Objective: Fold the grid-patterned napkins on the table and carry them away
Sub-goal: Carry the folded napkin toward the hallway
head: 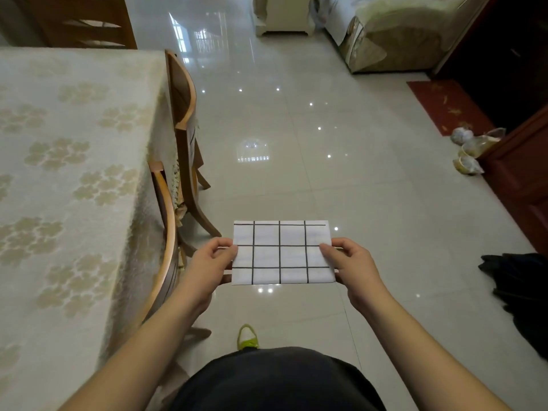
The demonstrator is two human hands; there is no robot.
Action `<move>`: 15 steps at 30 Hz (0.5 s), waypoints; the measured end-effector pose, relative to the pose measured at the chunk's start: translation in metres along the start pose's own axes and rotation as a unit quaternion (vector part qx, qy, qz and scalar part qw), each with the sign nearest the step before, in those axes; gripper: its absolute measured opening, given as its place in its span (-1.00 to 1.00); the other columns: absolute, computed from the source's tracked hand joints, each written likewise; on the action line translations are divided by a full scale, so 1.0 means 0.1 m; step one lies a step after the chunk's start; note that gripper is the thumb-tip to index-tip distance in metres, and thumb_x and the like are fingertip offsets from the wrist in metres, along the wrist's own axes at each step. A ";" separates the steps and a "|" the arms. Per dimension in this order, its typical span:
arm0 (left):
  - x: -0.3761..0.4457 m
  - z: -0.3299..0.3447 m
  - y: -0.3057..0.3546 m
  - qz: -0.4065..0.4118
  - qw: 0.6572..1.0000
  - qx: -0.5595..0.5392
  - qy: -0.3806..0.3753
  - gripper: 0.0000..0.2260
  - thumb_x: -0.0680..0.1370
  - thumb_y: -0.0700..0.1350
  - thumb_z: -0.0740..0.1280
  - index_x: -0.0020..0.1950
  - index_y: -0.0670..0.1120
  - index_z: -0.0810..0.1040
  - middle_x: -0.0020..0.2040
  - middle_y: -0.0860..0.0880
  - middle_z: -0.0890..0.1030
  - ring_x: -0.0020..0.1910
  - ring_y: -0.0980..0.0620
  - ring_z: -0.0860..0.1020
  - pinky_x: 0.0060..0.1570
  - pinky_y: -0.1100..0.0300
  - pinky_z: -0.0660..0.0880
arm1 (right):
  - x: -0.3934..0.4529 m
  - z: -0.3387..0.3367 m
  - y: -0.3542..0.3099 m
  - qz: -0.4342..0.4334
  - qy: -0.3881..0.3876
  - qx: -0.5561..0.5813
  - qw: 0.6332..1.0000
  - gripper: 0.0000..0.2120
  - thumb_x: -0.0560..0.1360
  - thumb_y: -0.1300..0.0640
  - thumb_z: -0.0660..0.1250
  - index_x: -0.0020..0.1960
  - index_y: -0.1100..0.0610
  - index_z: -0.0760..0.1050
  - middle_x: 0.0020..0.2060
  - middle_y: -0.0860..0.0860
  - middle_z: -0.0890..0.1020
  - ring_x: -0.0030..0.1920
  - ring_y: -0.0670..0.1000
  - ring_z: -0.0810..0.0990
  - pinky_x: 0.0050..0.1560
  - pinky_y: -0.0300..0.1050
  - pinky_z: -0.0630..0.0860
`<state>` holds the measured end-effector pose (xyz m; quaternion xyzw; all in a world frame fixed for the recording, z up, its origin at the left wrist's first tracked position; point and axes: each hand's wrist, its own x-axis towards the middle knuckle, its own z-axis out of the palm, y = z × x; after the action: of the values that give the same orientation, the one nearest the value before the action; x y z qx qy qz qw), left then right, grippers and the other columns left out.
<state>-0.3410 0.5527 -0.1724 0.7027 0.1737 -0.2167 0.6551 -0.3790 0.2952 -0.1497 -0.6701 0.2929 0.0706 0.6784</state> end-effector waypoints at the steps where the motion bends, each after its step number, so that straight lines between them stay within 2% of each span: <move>1: 0.09 -0.03 0.06 0.003 1.000 -0.001 0.000 -0.85 0.57 -0.06 0.36 0.11 -0.05 0.58 0.02 -0.19 0.66 0.04 -0.19 0.63 -0.07 -0.05 0.61 | 0.08 0.06 -0.06 -0.005 0.002 0.000 1.000 -0.92 0.53 0.18 0.37 -0.01 0.16 0.61 -0.27 -0.02 0.70 -0.25 -0.03 0.66 -0.22 -0.06 0.59; 4: 0.32 -0.07 0.27 0.016 1.000 -0.005 -0.005 -0.87 0.58 -0.10 0.35 0.09 -0.10 0.57 -0.05 -0.22 0.64 -0.12 -0.11 0.60 -0.17 0.03 0.57 | 0.29 0.19 -0.23 -0.012 0.008 0.002 1.000 -0.91 0.52 0.17 0.37 -0.02 0.16 0.61 -0.26 0.00 0.70 -0.25 -0.02 0.64 -0.20 -0.05 0.56; 8: 0.64 -0.06 0.50 0.015 1.000 -0.004 -0.012 -0.87 0.56 -0.06 0.36 0.08 -0.05 0.58 -0.04 -0.25 0.63 -0.10 -0.13 0.59 -0.16 0.00 0.56 | 0.61 0.25 -0.40 -0.002 0.011 0.002 1.000 -0.90 0.52 0.17 0.37 -0.01 0.16 0.61 -0.24 0.03 0.69 -0.25 -0.02 0.64 -0.24 -0.10 0.58; 12: 0.99 0.09 0.71 0.007 1.000 -0.007 -0.008 -0.88 0.57 -0.09 0.33 0.08 -0.08 0.57 -0.07 -0.18 0.66 -0.12 -0.08 0.61 -0.17 0.03 0.55 | 1.01 0.21 -0.57 0.008 0.005 0.014 1.000 -0.91 0.53 0.18 0.36 -0.01 0.17 0.61 -0.22 0.04 0.70 -0.25 -0.02 0.65 -0.27 -0.11 0.58; 15: 1.31 0.27 0.91 0.005 1.000 -0.007 0.009 -0.90 0.59 -0.12 0.31 0.06 -0.09 0.57 -0.11 -0.12 0.67 -0.18 -0.02 0.62 -0.26 0.13 0.55 | 1.42 0.16 -0.72 0.002 -0.003 0.012 1.000 -0.91 0.53 0.18 0.37 -0.01 0.17 0.61 -0.20 0.06 0.71 -0.22 -0.01 0.66 -0.19 -0.04 0.58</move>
<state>-0.1842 0.5130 -0.1662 0.7006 0.1773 -0.2057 0.6598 -0.2230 0.2618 -0.1580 -0.6610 0.2926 0.0707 0.6873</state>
